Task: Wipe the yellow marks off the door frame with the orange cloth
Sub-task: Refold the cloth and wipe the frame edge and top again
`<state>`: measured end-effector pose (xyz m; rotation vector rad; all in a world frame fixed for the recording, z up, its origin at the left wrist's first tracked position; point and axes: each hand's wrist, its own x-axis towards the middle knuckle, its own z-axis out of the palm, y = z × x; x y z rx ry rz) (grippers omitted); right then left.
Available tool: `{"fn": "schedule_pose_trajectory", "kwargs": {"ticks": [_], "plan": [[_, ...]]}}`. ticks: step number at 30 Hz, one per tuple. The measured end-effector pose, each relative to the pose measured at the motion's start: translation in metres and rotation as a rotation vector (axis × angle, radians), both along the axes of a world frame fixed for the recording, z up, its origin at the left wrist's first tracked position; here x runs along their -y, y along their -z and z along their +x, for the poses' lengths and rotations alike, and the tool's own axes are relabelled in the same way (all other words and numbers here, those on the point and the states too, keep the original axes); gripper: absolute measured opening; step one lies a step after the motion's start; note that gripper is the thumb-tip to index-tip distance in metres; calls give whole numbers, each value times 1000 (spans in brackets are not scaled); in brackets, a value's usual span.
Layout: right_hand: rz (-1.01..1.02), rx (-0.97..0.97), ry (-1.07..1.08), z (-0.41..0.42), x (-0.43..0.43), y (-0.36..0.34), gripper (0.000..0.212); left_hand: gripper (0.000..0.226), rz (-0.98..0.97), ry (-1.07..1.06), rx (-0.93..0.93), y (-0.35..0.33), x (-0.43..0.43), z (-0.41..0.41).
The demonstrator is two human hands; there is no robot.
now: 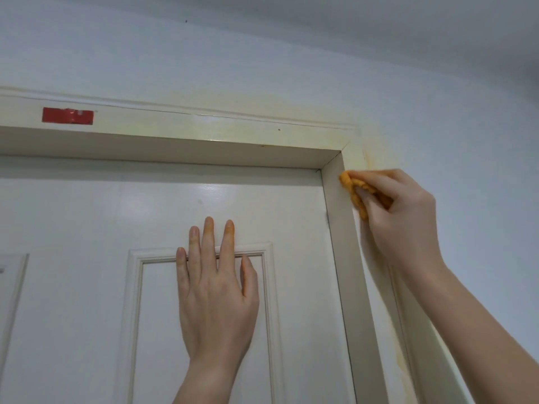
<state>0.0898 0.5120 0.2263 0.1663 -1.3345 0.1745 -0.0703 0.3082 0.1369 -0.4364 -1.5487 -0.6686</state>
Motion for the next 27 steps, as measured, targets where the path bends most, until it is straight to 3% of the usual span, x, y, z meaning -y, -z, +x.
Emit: {"fn": "schedule_pose_trajectory", "kwargs": {"ticks": [3,9,15,22,27], "plan": [[87,28,33,-6,2,-4,22,64,-6,0,10,1,-2,2],[-15,11,16,5,-14,12,27,64,28,33,11,11,-8,5],[88,36,33,-5,-5,18,23,65,38,33,5,21,-15,8],[-21,26,8,1,-11,57,30,67,39,32,11,36,-22,7],[47,45,33,-1,-12,34,26,67,22,38,6,38,-22,5]]}}
